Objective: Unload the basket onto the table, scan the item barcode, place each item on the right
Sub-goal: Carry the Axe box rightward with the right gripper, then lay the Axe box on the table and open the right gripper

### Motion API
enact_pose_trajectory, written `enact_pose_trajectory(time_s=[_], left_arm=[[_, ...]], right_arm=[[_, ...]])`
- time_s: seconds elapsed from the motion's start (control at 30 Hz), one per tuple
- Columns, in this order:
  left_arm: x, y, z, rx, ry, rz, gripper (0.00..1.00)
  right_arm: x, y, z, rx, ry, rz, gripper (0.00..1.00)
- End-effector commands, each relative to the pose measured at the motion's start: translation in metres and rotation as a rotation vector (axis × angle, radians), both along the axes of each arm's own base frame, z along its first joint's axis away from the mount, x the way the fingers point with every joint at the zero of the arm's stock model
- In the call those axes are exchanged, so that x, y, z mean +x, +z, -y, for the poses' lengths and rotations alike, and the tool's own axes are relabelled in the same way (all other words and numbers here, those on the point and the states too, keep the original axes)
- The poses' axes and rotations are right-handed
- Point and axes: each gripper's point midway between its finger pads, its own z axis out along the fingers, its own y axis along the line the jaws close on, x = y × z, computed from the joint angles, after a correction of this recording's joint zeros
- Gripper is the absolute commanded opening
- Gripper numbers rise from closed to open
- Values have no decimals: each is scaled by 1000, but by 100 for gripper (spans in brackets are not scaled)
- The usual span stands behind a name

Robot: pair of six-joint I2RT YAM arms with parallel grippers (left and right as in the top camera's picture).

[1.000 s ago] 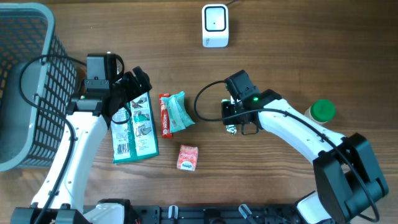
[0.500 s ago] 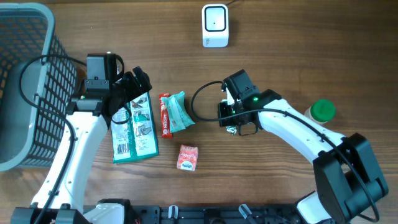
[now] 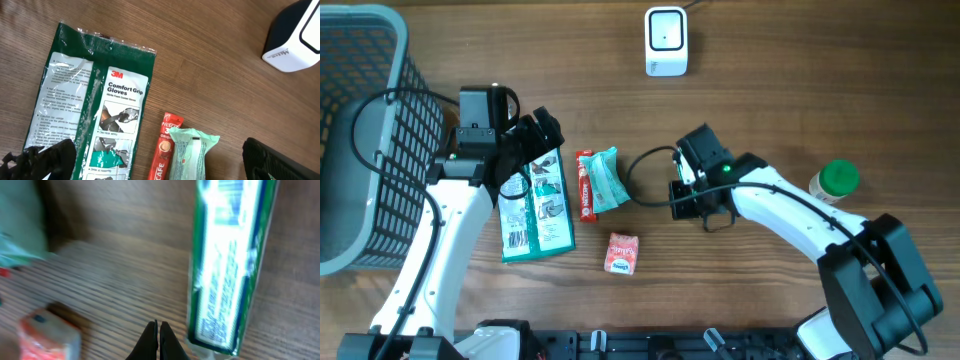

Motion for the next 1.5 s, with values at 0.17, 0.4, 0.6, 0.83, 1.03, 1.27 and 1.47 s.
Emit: enact_pose_trajectory(time_s=[0.17, 0.4, 0.6, 0.83, 1.03, 1.27, 1.47], left_arm=[[4, 11, -2, 12, 3, 32, 100], [4, 11, -2, 12, 3, 32, 100], [4, 11, -2, 12, 3, 32, 100], [4, 11, -2, 11, 3, 32, 100], [4, 11, -2, 12, 3, 32, 100], [4, 11, -2, 12, 3, 32, 100], [4, 11, -2, 12, 3, 32, 100]], right_arm=[[20, -19, 74, -384, -98, 140, 4], [61, -4, 116, -525, -230, 306, 9], [98, 11, 101, -430, -262, 447, 19], [123, 44, 53, -204, -239, 455, 20], [124, 52, 19, 47, -391, 361, 16], [139, 55, 39, -76, -347, 485, 20], [154, 57, 79, -164, -409, 523, 6]])
